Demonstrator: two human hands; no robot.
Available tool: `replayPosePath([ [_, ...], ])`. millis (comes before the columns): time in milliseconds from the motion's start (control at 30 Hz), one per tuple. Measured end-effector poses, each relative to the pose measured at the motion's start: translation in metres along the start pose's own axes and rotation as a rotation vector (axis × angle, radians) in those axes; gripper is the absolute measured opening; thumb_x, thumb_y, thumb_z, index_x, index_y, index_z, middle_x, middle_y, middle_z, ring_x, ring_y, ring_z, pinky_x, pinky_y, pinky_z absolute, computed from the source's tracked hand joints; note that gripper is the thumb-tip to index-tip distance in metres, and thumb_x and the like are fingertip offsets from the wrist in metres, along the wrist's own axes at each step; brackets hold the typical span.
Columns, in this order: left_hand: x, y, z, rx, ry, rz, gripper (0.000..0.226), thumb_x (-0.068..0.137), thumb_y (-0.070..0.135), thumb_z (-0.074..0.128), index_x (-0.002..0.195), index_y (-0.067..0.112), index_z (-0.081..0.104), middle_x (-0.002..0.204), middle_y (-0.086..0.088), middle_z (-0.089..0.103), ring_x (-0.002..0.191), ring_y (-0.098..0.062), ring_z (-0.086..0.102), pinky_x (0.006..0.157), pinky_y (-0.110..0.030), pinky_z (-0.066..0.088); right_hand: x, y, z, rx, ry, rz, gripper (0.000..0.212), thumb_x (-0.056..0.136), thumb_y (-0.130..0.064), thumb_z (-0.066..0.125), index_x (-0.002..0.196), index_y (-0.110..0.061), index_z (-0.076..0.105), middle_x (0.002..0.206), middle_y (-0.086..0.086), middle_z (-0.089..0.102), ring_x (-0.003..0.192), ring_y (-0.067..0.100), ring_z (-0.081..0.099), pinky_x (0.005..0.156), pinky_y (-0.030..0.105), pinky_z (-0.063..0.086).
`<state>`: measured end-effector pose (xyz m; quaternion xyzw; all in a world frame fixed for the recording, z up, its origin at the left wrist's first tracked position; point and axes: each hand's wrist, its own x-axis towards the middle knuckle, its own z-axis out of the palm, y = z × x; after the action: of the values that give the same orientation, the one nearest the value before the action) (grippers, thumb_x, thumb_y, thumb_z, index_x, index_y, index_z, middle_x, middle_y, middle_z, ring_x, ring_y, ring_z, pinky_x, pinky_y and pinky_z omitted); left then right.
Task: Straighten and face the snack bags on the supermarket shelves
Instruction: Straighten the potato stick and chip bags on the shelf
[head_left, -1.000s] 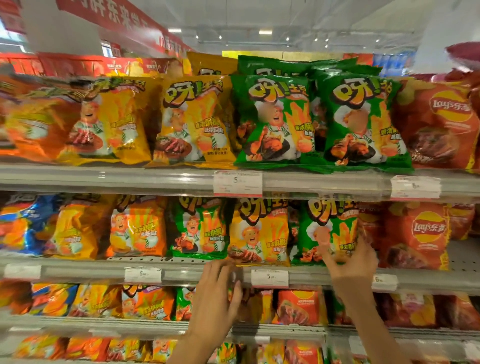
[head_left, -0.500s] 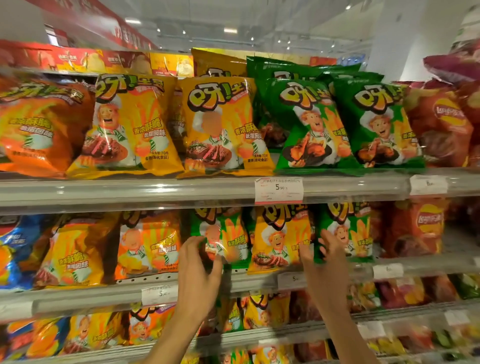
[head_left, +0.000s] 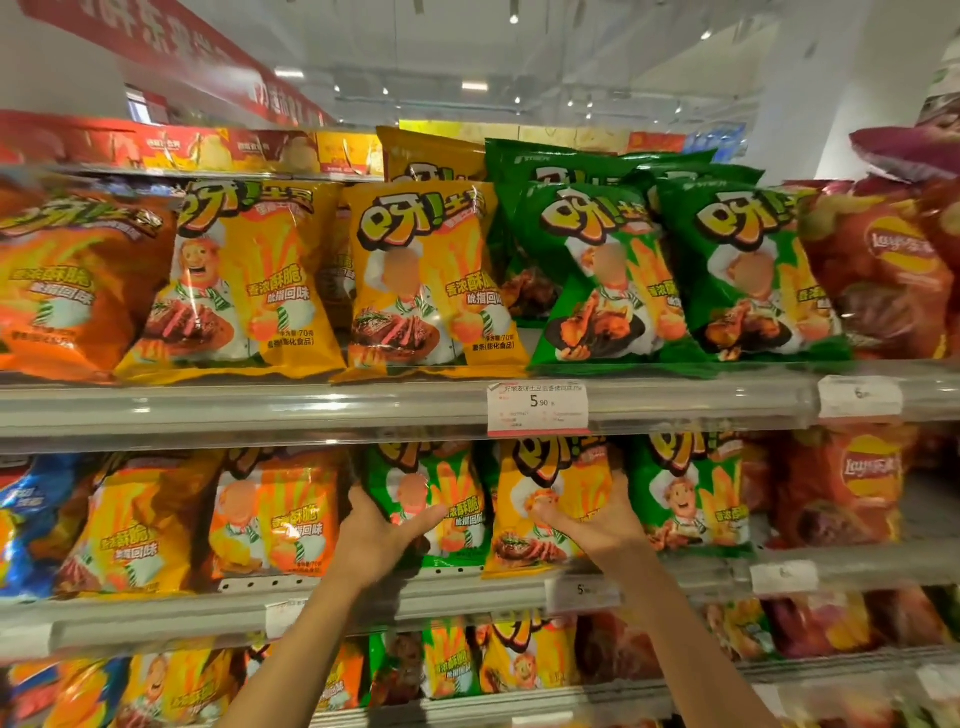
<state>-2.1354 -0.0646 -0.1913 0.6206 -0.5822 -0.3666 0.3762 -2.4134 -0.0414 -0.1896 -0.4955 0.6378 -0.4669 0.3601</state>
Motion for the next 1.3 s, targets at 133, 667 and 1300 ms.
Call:
replayPosePath([
  [133, 0.008, -0.007, -0.005, -0.056, -0.001, -0.001, 0.095, 0.06, 0.051, 0.088, 0.131, 0.003, 0.045, 0.122, -0.007, 0.064, 0.108, -0.022, 0.062, 0.096, -0.033, 0.05, 0.004, -0.007, -0.002, -0.022, -0.01, 0.015, 0.148, 0.027, -0.075, 0.085, 0.152, -0.018, 0.032, 0.146, 0.0, 0.054, 0.136, 0.023, 0.05, 0.114, 0.038, 0.039],
  [667, -0.005, -0.008, -0.006, -0.248, 0.03, 0.112, 0.067, 0.054, 0.035, 0.088, 0.112, 0.017, 0.061, 0.099, 0.0, 0.075, 0.088, -0.008, 0.072, 0.078, -0.024, 0.058, -0.009, -0.023, 0.001, -0.032, 0.087, -0.179, 0.055, 0.055, -0.061, 0.089, 0.094, -0.026, 0.071, 0.08, -0.02, 0.075, 0.078, -0.008, 0.068, 0.065, 0.009, 0.048],
  [1300, -0.014, 0.04, 0.077, -0.248, -0.031, 0.18, 0.066, 0.057, 0.034, 0.095, 0.109, 0.02, 0.056, 0.1, 0.002, 0.072, 0.086, -0.007, 0.072, 0.072, -0.025, 0.06, -0.1, 0.023, -0.109, 0.1, 0.132, -0.004, 0.057, 0.054, -0.055, 0.09, 0.102, -0.032, 0.068, 0.082, -0.023, 0.074, 0.071, -0.001, 0.07, 0.065, 0.026, 0.049],
])
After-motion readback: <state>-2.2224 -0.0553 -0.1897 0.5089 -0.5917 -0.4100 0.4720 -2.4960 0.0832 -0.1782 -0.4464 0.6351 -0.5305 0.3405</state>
